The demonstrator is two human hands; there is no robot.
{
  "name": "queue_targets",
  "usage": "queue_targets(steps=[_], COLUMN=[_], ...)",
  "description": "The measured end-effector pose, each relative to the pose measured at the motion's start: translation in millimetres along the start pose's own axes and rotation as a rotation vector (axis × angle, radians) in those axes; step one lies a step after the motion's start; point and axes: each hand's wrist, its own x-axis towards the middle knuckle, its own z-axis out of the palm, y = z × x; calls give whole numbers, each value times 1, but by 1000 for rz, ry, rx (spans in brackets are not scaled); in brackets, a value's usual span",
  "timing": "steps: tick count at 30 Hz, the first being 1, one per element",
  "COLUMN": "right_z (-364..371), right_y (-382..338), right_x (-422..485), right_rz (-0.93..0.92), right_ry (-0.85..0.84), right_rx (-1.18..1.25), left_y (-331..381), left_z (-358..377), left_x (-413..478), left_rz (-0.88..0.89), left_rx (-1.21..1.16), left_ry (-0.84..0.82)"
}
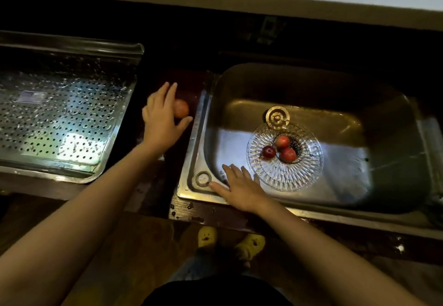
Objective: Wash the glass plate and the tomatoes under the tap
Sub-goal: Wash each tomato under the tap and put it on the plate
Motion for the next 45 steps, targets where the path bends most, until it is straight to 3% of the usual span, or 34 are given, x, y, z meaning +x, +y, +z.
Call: queue_targets(steps=[5, 12, 17, 20, 24, 28, 35, 40, 45], right_z=[3, 1, -3, -11, -51, -104, -166, -189, -205], right_y=[0, -1, -3, -7, -7, 9, 57, 113, 169], right_x=[-1, 1, -2, -8, -24, -53, -103, -125, -133], right_rz=[18, -1, 19, 14, 54, -54, -159, -76, 24], right_ry=[24, -28, -33, -23, 172, 383, 640, 850, 908], right_rx=[-9, 1, 51, 271, 966, 1376, 1513, 1514, 1760], left_y=[-10, -14, 9, 34, 78, 136, 247, 319, 378], left_z=[8, 14, 12, 5, -7, -8, 10, 40, 83], left_x=[21, 22, 9, 1, -6, -10, 0, 8, 10], left_rz=[-111, -63, 141, 238, 305, 418, 599, 694, 693], left_rx=[-110, -195, -309, -386, -491, -545, -650, -682, -661], left_ry=[-169, -130, -137, -175, -228, -304, -314, -365, -516])
